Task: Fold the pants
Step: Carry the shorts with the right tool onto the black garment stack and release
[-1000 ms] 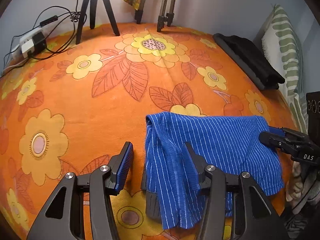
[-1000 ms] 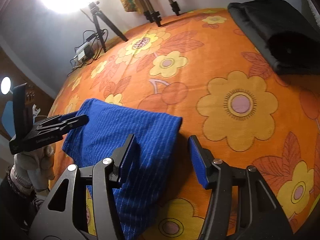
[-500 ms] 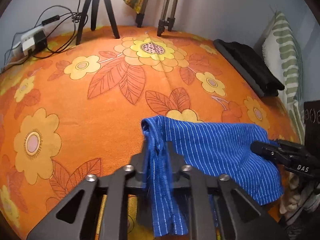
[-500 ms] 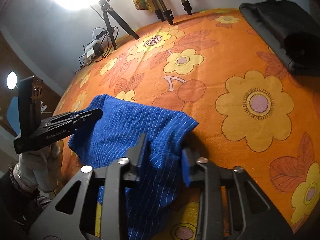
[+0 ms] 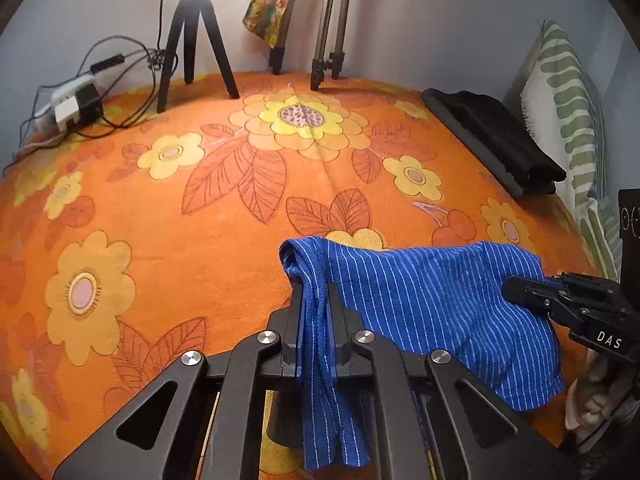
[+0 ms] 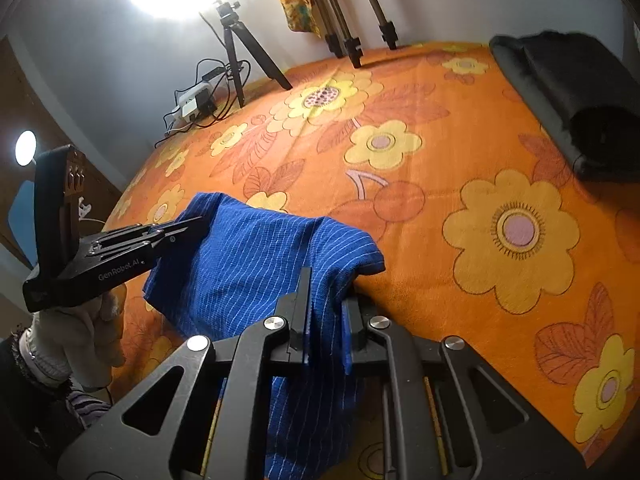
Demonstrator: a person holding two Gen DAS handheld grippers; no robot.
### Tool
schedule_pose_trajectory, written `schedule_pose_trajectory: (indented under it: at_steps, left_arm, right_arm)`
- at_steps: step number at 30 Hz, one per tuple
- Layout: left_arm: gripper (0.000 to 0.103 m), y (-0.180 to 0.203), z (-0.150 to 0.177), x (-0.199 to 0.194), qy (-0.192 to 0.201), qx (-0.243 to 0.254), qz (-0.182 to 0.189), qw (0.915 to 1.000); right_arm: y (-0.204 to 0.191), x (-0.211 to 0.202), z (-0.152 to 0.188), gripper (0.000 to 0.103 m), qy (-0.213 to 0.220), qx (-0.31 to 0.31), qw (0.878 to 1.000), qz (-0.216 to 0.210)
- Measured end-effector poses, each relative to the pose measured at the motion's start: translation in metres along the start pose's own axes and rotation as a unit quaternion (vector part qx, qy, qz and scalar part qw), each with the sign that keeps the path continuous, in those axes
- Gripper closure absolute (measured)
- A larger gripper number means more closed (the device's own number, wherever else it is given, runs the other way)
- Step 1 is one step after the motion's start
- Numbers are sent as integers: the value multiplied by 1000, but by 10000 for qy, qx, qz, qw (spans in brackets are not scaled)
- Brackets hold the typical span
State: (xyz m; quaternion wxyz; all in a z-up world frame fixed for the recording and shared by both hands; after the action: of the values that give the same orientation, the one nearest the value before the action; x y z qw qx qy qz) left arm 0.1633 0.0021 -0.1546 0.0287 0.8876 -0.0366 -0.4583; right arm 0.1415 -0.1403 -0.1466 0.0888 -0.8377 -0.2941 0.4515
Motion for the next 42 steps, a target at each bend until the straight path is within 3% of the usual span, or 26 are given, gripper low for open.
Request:
schedule_pose_trajectory:
  at_steps: [15,23,31,42]
  left_arm:
    - [96,8,-8,-26,304,96,16,9995]
    - [96,22,-22,-56,749,160,51,9970]
    - [96,66,-59,-85,1308,267,354,9904]
    - [96,145,-113,-74,1623,192,948,9820]
  right_arm:
    - [-15,-19,-4,92,249,-318,9990,193]
    - [-23,-54,-15,92,630,-488,9965,264]
    - [-18,-114,-40,92,1239,-660,9887,518]
    - [40,-185,-91,92,1664,-770,9764,1140]
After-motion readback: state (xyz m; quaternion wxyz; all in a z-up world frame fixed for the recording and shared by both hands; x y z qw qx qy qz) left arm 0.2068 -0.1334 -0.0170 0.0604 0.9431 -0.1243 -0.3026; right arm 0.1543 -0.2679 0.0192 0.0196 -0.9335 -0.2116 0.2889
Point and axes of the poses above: each gripper's, at about its wrist camera, not at the fingertips, and x roughly the way its jaws point, y to its right, z to its underside, the point moved 9 cm from there along x, roughly the way its jaws point, and after that the axes turned 7 degrees about -z, right-handed, at the moved point
